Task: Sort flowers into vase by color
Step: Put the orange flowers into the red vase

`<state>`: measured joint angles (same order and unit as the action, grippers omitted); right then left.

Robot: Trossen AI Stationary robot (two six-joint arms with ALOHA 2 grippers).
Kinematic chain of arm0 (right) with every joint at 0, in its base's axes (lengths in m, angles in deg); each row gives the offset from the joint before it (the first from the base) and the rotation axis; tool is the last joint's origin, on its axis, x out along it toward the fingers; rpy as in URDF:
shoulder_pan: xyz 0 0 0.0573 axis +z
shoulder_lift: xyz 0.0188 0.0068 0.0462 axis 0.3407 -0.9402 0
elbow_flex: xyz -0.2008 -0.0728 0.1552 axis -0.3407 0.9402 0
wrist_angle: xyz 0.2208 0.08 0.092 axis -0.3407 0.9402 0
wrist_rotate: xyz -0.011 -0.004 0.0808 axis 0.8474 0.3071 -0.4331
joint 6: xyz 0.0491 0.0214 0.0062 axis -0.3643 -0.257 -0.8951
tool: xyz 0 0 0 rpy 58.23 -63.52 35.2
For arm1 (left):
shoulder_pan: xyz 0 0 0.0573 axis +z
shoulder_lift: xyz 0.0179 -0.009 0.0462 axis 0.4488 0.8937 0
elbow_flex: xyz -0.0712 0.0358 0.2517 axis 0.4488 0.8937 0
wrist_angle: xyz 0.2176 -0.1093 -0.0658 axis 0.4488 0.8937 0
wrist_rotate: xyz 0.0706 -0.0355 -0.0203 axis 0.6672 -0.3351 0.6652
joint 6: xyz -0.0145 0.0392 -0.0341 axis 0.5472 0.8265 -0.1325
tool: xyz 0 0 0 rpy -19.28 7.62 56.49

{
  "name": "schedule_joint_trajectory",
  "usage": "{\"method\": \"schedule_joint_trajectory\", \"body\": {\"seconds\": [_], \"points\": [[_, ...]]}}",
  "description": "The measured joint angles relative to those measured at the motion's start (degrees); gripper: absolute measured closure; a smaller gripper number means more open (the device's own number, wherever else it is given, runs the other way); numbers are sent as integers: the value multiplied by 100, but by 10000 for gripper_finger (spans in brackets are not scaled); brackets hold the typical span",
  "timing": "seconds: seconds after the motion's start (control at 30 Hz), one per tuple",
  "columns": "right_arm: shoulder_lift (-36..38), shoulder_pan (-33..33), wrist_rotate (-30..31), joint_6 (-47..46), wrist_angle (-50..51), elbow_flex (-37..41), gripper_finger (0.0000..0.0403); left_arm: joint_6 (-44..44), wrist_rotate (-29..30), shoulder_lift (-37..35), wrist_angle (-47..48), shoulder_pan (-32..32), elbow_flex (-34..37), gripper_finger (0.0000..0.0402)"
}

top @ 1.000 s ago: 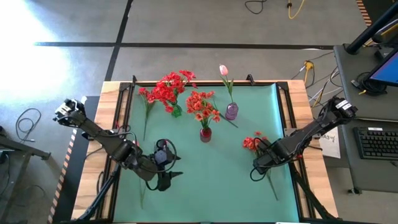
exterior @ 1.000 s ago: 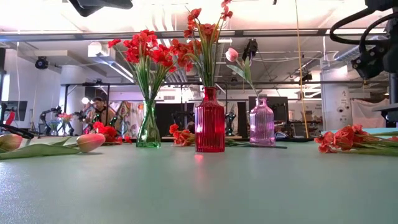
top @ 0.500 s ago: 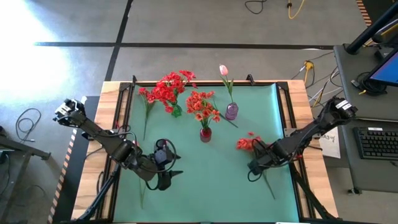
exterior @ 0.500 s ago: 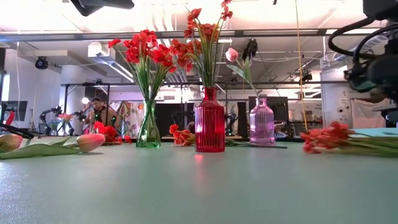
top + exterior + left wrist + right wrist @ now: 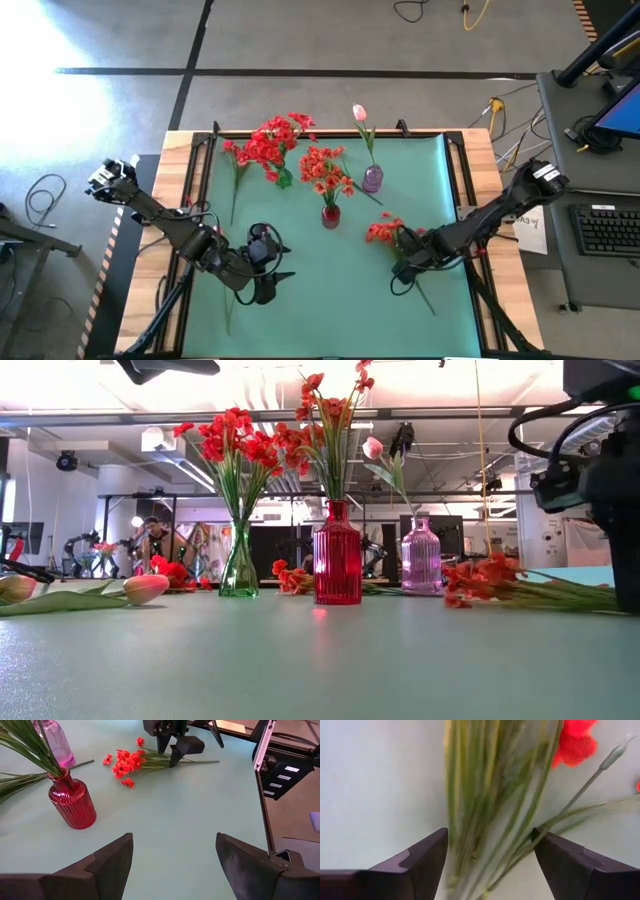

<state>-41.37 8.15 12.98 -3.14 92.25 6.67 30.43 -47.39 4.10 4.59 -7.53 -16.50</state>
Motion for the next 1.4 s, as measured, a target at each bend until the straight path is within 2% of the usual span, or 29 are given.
{"method": "schedule_joint_trajectory", "body": {"seconds": [0.23, 0.6, 0.77, 0.93, 1.07, 1.23, 1.4], "points": [[-402, 2, 25, 167, 95, -140, 158, 0, 12, 0, 2, 0, 4, 130], [-345, 0, 69, 165, 25, -239, 326, 0, 166, 0, 5, 0, 15, 130], [-248, 0, 151, 164, -6, -296, 381, 0, 170, 0, 18, 3, 17, 130], [133, 0, 226, 249, 63, -380, 383, -2, 173, 7, 47, 7, 17, 130], [714, 0, 794, 500, 43, -512, 381, -2, 173, 7, 48, 7, 20, 130], [1462, 0, 1630, 1308, -546, -528, 384, -2, 173, 7, 46, 7, 20, 130], [1936, 0, 2100, 2401, -1330, -515, 384, -2, 175, 11, 48, 12, 20, 130]]}}
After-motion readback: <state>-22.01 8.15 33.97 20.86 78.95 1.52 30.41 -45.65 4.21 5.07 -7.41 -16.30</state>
